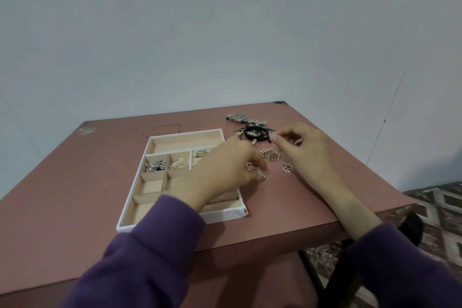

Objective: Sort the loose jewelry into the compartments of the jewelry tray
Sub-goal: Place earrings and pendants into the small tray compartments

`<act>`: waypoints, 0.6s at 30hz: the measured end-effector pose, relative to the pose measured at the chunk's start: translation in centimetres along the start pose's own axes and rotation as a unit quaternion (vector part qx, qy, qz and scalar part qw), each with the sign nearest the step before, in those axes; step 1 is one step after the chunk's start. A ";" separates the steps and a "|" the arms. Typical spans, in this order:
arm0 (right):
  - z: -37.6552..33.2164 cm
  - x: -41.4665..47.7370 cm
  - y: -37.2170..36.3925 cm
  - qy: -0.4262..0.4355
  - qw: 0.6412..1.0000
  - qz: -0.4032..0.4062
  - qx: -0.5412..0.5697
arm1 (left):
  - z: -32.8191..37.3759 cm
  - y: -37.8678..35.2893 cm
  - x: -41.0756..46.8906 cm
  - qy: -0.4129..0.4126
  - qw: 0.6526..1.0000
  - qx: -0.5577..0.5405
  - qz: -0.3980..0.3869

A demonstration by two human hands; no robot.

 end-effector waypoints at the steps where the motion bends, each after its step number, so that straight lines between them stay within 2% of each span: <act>1: 0.1 0.0 0.0 -0.002 1.000 0.002 0.000 | 0.1 -0.4 0.2 -0.005 1.000 -0.005 -0.009; 4: 0.0 0.0 0.1 0.001 1.000 0.005 0.001 | 0.3 -1.2 0.7 -0.019 1.000 0.013 -0.016; 12: -0.4 -0.2 -0.1 0.021 1.000 0.000 -0.007 | 0.0 -1.4 1.1 -0.037 0.998 0.034 0.040; 15: -0.3 -0.3 -0.2 0.022 1.000 -0.006 -0.006 | -0.7 -0.6 0.9 -0.025 0.996 -0.006 0.080; 18: -0.3 -0.3 -0.5 0.025 0.999 -0.019 -0.009 | -1.4 1.7 0.0 0.009 0.984 -0.097 0.150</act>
Point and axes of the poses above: each hand's wrist, its own x-axis towards the middle knuckle, its own y-axis out of the back of the hand, z = x × y, the point moved 6 cm from there along x, towards the middle knuckle, and after that the axes turned 4 degrees about -y, right-handed, at the moved point
